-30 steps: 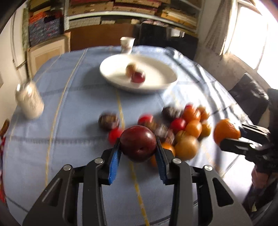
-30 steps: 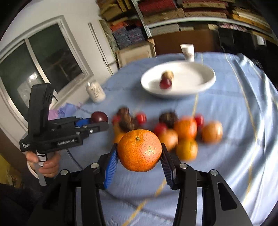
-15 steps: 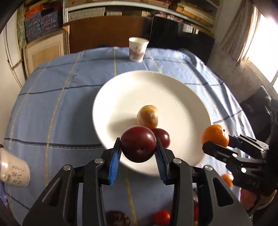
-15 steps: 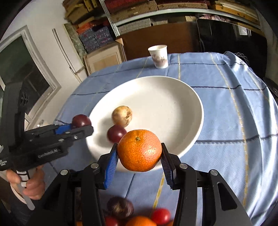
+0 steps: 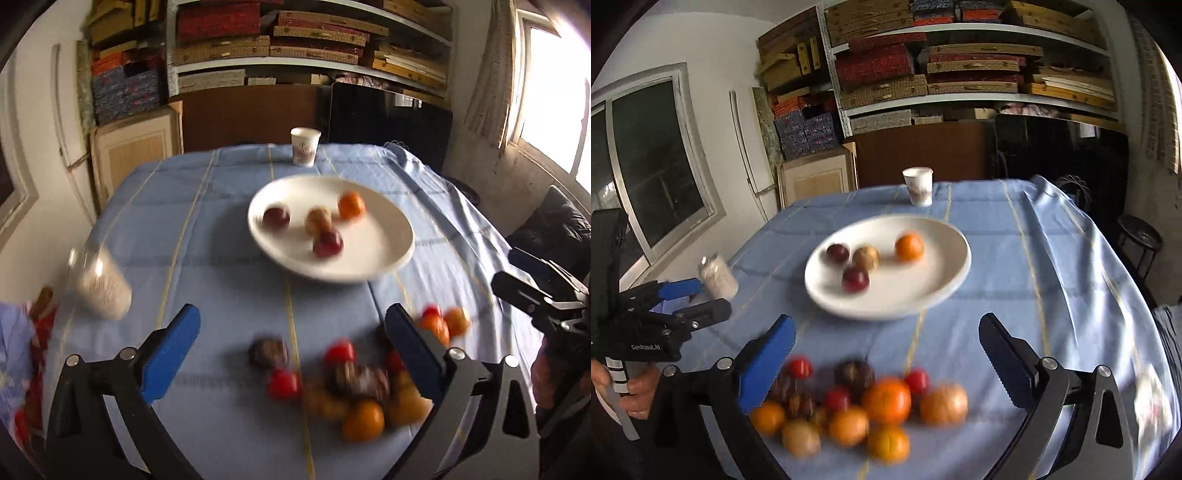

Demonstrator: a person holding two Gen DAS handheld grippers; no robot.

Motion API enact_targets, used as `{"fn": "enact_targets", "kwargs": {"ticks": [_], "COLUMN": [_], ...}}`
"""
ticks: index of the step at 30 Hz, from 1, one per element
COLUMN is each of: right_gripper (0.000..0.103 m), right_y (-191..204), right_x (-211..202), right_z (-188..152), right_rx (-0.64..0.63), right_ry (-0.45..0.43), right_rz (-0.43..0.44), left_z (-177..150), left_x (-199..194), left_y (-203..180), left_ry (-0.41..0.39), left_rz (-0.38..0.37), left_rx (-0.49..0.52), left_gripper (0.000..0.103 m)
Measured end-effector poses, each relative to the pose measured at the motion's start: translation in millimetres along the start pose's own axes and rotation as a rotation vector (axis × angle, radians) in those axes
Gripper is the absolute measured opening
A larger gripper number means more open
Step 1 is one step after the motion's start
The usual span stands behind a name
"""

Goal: Organize fruits
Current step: 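Carry the orange and plum onto the white plate and release both, then grasp a yellow-orange fruit with the right tool while the left tool grasps a small orange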

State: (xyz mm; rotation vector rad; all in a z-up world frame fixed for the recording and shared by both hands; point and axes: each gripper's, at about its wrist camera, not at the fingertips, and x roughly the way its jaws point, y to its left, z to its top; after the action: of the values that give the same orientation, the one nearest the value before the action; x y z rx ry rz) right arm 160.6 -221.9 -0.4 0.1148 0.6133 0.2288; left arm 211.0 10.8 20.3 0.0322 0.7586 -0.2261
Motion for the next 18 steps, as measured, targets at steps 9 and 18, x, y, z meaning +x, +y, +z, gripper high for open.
{"fn": "enact_targets", "kwargs": {"ticks": [9, 18], "right_gripper": [0.1, 0.1], "right_y": [0, 0], "right_x": [-7, 9], "right_z": [-78, -99], "right_rx": [-0.027, -0.04], "right_ry": [0.148, 0.22], "right_rz": [-0.038, 0.026], "left_z": [-101, -112], "left_x": [2, 6], "left_y": [-12, -4], "left_ry": [0.068, 0.066], "left_rz": [-0.07, -0.133], "left_rx": [-0.103, -0.143], "left_gripper": [0.099, 0.099]}}
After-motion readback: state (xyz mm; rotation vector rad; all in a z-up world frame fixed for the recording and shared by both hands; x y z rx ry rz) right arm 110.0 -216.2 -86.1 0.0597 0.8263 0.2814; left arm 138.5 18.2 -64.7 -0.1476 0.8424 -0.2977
